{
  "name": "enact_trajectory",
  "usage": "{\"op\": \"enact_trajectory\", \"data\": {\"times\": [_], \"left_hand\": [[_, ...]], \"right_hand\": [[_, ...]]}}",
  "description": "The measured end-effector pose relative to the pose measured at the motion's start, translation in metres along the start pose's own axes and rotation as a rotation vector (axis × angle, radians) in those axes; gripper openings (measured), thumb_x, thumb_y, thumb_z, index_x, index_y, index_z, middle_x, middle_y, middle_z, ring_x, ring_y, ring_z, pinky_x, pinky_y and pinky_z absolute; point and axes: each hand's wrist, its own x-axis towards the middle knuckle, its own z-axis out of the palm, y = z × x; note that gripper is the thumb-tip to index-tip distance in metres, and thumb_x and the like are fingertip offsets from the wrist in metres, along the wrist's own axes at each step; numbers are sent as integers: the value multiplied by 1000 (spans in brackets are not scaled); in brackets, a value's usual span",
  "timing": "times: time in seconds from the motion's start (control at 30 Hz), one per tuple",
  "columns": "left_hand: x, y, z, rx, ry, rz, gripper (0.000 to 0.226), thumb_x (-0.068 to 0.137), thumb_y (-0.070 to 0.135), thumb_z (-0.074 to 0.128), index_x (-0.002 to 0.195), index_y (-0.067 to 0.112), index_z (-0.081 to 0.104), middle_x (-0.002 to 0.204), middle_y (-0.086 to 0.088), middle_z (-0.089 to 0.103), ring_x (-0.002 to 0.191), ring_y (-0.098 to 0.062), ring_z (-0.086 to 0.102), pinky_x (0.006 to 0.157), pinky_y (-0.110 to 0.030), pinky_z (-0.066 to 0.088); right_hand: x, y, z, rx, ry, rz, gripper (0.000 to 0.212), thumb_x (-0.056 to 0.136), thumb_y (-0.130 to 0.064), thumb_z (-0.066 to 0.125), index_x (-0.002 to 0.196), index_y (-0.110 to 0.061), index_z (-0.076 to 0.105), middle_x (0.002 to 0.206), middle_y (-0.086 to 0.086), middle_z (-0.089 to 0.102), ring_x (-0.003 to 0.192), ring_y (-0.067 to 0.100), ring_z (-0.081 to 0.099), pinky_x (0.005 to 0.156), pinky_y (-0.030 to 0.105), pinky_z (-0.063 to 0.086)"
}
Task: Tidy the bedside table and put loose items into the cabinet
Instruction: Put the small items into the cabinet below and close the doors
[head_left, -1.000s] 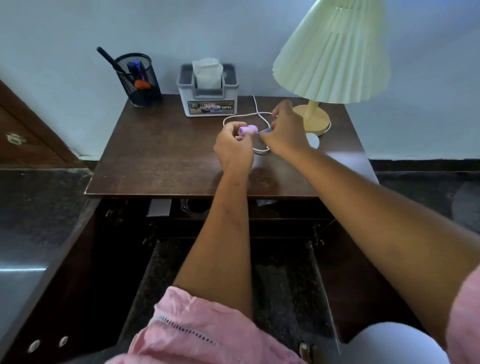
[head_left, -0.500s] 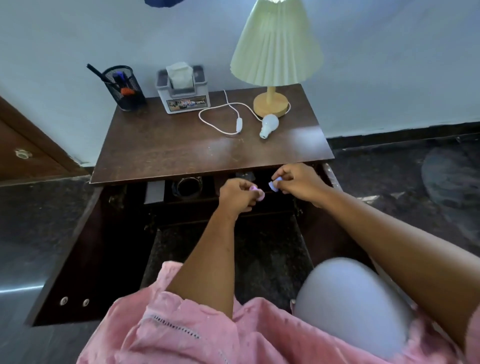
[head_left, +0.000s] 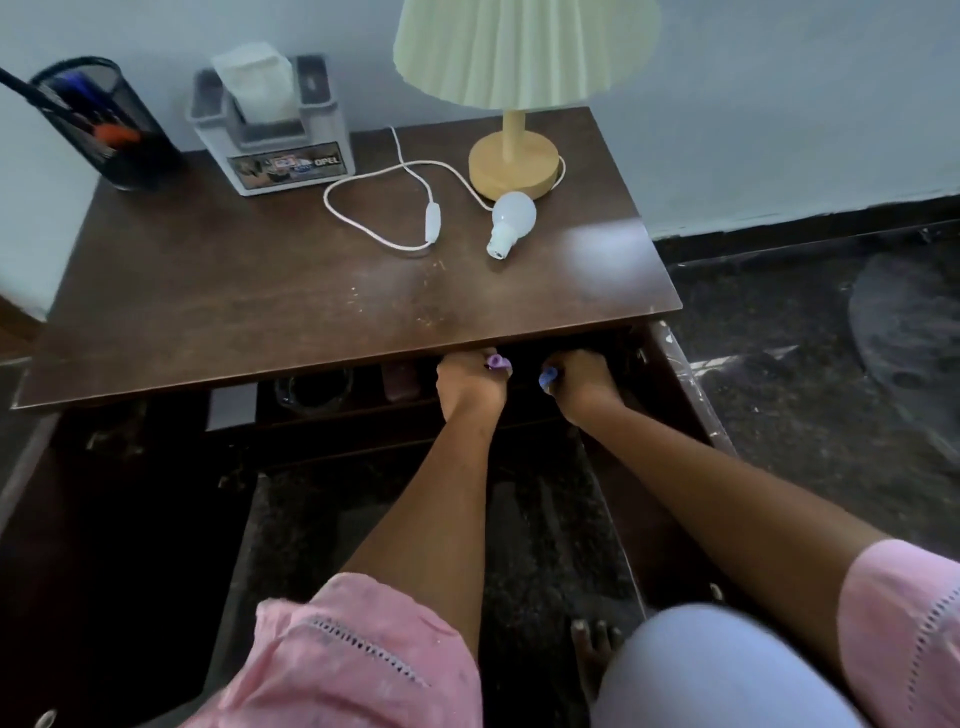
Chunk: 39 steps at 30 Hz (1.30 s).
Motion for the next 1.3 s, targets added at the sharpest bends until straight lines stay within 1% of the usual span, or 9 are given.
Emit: {"op": "enact_trajectory", "data": {"times": [0.1,0.27,0.47,0.63,0.83,0.93,1.03,1.13,1.3], "left_hand": [[14,-5,9,67,-39,12,15,83,17,64,91,7,70,102,-11,69,99,-27,64,77,-28,48],[25,-15,24,154,-68,110,17,88,18,59,97,7,68,106,-15,67,103,-32,62,84,-33,50],[40,-12,29,132,-76,174,25,89,15,57,110,4,63,119,-14,62,114,-30,55,95,-32,43],[40,-12,38,131,-121,170,22,86,11,56,105,1,63,111,-14,64,108,-30,58,90,-34,47],[42,-14,48,90,-155,230,15,84,7,52,91,16,62,102,-17,62,99,-34,59,91,-44,52],[42,-16,45,-24,-134,253,11,85,7,54,87,18,53,90,-2,56,86,-15,52,73,-26,51],[45,-17,44,-131,-138,208,16,84,1,54,86,17,52,81,2,54,78,-12,52,66,-24,50],[44,-13,43,-131,-140,140,15,83,1,58,94,10,55,92,-8,58,87,-16,53,65,-23,46],[33,-16,13,361,-194,114,44,85,23,67,126,14,54,131,-4,56,123,-20,51,96,-21,37]], "right_hand": [[22,9,9,23,53,1,22,91,-4,49,102,-5,68,108,18,67,103,33,63,81,33,49],[42,21,21,52,54,-73,40,90,-3,50,130,-3,51,132,20,52,125,36,47,105,39,39],[52,31,23,109,58,-24,23,88,-8,51,108,-2,61,117,19,59,114,31,54,97,36,42],[51,31,18,109,37,-37,26,90,-7,51,115,-2,58,121,20,57,117,32,51,99,37,41],[48,27,11,162,70,-18,32,91,-4,45,122,1,51,127,22,51,123,33,46,105,42,37],[45,25,10,200,61,27,22,92,-2,44,112,3,51,118,21,52,113,31,49,96,36,37],[41,20,6,218,78,24,18,93,-2,44,110,3,51,120,22,52,116,31,48,99,37,36],[31,15,0,166,109,14,18,96,-6,44,110,2,53,122,24,53,119,35,48,99,36,35],[0,0,-16,58,75,75,28,97,-5,39,123,0,48,125,21,54,119,33,51,98,36,39]]}}
